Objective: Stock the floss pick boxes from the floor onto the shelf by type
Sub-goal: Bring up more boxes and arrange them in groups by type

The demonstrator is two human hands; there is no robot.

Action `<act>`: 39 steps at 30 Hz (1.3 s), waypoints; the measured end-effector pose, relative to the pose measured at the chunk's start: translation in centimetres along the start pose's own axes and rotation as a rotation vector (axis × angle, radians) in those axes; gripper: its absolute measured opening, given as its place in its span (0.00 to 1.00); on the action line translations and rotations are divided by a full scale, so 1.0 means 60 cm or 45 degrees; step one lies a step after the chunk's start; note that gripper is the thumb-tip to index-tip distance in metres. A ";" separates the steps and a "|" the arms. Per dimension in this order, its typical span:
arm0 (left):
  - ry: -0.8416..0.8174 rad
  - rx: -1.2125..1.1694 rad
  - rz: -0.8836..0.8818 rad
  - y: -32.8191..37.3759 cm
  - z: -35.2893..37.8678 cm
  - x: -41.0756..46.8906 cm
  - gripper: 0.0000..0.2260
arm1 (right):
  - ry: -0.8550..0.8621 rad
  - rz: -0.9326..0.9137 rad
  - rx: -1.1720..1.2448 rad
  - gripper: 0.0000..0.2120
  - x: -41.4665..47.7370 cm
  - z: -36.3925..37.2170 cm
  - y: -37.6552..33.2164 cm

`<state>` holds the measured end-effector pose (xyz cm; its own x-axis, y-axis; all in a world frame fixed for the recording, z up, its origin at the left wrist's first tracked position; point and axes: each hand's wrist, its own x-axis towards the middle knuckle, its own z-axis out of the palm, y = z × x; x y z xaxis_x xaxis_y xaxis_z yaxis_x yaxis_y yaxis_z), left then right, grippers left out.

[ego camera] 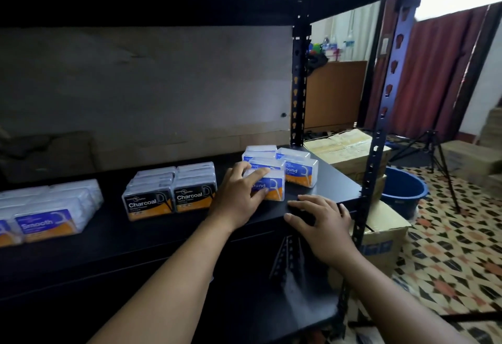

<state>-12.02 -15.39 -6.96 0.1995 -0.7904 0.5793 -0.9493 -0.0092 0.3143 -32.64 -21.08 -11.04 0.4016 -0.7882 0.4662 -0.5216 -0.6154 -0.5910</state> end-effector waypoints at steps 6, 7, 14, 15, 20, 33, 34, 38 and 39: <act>0.026 -0.008 0.000 0.002 -0.004 0.000 0.20 | -0.071 0.020 0.013 0.13 0.001 -0.011 -0.003; 0.026 -0.023 -0.005 0.003 -0.006 -0.001 0.19 | -0.093 0.017 0.025 0.12 0.001 -0.015 -0.002; 0.000 -0.083 -0.043 0.006 -0.013 -0.005 0.18 | -0.008 -0.068 -0.078 0.11 0.008 -0.039 0.049; 0.003 -0.090 -0.048 0.007 -0.013 -0.005 0.19 | 0.021 -0.061 -0.097 0.12 0.007 -0.038 0.054; 0.010 -0.113 -0.069 0.010 -0.014 -0.007 0.19 | 0.036 -0.025 -0.110 0.11 0.014 -0.036 0.059; -0.005 -0.028 -0.052 0.015 -0.013 -0.005 0.20 | 0.060 -0.022 -0.067 0.12 0.015 -0.026 0.073; 0.001 -0.033 -0.050 0.014 -0.013 -0.005 0.21 | 0.060 -0.021 -0.067 0.12 0.015 -0.025 0.073; 0.134 -0.140 -0.051 0.021 -0.019 -0.004 0.22 | 0.072 -0.028 -0.054 0.13 0.014 -0.021 0.074; 0.175 -0.151 -0.046 0.024 -0.025 0.003 0.20 | 0.075 -0.027 -0.047 0.12 0.014 -0.021 0.074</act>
<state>-13.02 -14.62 -5.31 0.2722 -0.6997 0.6605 -0.9072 0.0422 0.4185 -35.58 -24.44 -12.45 0.3687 -0.7725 0.5170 -0.5410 -0.6306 -0.5565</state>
